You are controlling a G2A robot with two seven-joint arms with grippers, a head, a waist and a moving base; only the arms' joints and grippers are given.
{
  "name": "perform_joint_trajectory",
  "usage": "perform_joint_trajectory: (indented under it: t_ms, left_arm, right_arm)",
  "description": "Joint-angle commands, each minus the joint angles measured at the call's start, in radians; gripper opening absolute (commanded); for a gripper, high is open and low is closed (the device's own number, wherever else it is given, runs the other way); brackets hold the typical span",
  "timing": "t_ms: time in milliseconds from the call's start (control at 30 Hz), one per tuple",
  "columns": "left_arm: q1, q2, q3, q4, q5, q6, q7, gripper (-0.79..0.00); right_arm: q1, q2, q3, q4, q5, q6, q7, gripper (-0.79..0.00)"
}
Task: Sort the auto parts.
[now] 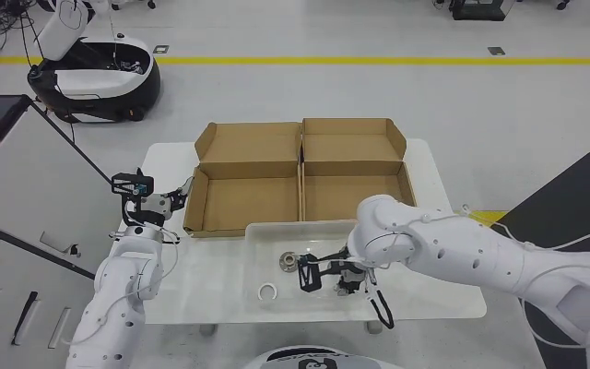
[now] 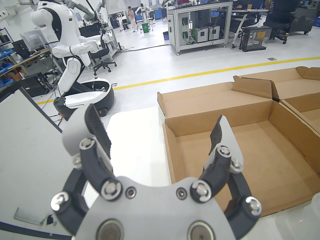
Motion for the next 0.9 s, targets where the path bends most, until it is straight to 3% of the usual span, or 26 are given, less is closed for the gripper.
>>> perform_joint_trajectory:
  t_ms: [0,867]
  left_arm:
    - [0.000,0.000,0.000,0.000,0.000,0.000,0.000,0.000]
    - [0.000,0.000,0.000,0.000,0.000,0.000,0.000,0.000]
  right_arm:
    - [-0.006,-0.004,0.000,0.000,-0.007,0.005,0.005,-0.409]
    - [-0.055,-0.071,0.000,0.080,-0.075,0.018,0.018,-0.394]
